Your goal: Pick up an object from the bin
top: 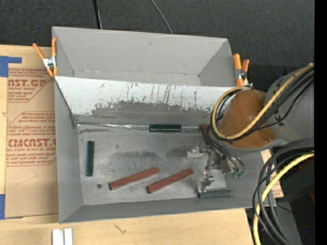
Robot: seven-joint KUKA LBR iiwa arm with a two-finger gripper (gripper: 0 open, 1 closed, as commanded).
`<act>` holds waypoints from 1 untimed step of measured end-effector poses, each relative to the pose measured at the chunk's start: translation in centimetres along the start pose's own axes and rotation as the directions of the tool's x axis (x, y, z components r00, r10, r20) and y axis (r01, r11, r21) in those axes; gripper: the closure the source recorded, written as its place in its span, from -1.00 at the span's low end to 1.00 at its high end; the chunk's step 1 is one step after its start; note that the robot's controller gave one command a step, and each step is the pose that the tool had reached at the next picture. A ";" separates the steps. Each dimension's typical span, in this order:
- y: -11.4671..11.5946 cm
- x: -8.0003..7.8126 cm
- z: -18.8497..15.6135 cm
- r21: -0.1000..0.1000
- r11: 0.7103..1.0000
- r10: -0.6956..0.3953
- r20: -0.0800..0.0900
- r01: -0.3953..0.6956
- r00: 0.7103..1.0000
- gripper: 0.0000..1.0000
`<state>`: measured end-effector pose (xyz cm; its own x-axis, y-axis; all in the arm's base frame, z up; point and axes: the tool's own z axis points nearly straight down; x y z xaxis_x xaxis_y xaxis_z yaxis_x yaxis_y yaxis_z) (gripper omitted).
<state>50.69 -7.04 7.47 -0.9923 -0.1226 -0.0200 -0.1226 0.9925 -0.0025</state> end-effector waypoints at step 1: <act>0.0 0.0 0.0 0.000 1.000 0.000 0.000 0.000 1.000 -1.00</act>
Offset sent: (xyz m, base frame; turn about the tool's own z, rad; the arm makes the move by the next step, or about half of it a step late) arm 0.0097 0.0673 -0.0044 -0.0560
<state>50.69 -7.03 7.47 -0.9922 -0.1228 -0.0200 -0.1228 0.9924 -0.0027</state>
